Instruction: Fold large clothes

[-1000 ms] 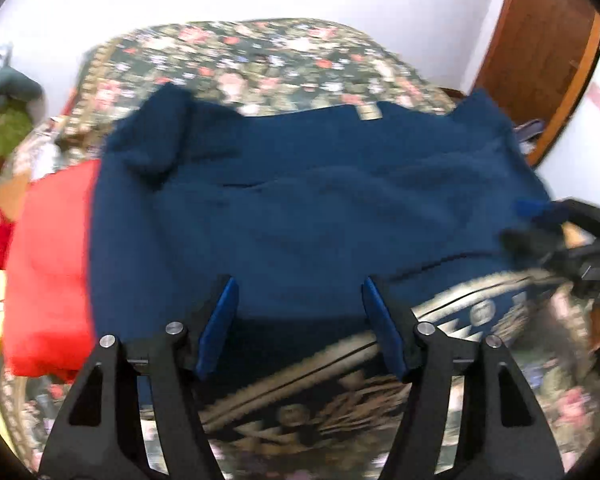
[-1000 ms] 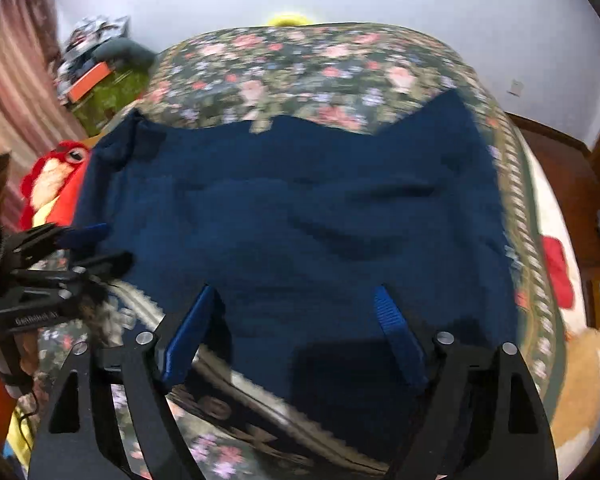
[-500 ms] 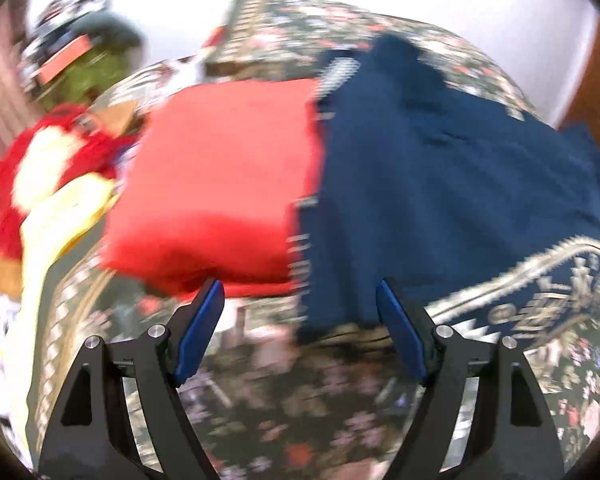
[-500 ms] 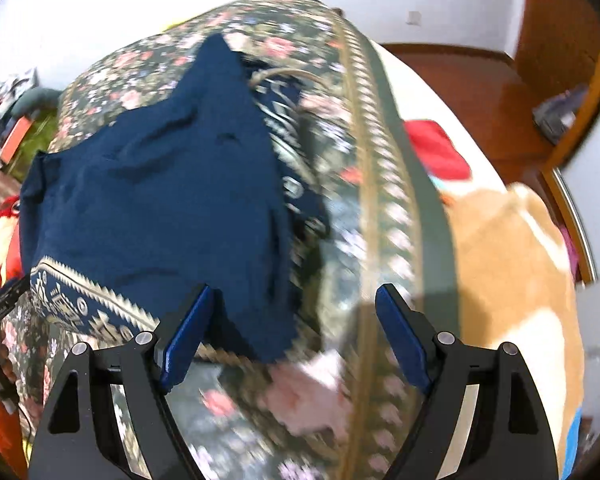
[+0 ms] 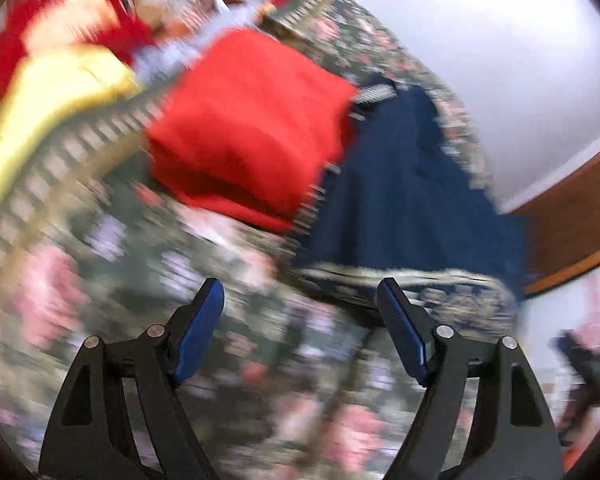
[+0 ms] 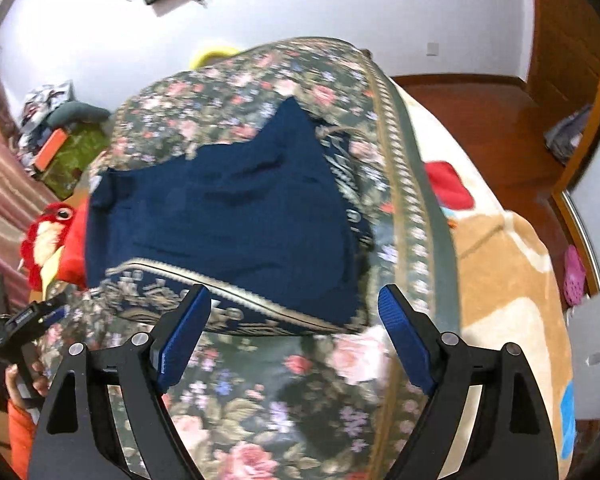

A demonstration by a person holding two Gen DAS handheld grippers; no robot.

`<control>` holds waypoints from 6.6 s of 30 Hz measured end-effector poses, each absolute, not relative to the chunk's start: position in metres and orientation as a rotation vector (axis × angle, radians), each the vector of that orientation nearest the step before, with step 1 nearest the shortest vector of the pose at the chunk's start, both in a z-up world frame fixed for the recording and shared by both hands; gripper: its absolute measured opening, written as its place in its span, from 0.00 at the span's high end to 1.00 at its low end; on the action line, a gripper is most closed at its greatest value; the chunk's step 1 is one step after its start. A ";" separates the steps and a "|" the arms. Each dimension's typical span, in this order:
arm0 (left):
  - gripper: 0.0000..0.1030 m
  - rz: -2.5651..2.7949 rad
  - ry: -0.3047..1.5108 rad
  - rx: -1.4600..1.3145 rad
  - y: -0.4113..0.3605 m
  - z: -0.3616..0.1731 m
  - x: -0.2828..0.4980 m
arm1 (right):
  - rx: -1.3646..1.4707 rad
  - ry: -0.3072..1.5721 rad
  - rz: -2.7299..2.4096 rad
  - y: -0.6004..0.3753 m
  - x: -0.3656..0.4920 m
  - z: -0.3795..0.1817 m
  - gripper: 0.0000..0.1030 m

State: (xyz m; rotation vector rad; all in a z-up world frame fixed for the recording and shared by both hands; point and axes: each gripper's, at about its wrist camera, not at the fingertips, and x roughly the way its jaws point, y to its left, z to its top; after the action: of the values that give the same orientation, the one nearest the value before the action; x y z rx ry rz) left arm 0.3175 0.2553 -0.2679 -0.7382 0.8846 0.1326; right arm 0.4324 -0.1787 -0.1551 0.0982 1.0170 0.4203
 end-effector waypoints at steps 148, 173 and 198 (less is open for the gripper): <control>0.13 -0.070 1.008 -0.041 0.069 -0.211 0.359 | 0.099 1.135 0.539 -0.176 0.396 -0.199 0.10; 0.12 -0.360 1.116 -0.487 0.111 -0.260 0.478 | 0.238 1.247 0.646 -0.131 0.490 -0.247 0.10; 0.35 -0.418 1.074 -0.539 0.107 -0.234 0.470 | 0.329 1.168 0.745 -0.123 0.472 -0.211 0.66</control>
State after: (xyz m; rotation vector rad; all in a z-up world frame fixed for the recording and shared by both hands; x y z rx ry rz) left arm 0.4699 0.1067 -0.2337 -0.5390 1.0742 -0.4177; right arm 0.4718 -0.1226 -0.2110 0.3288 1.1677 0.7447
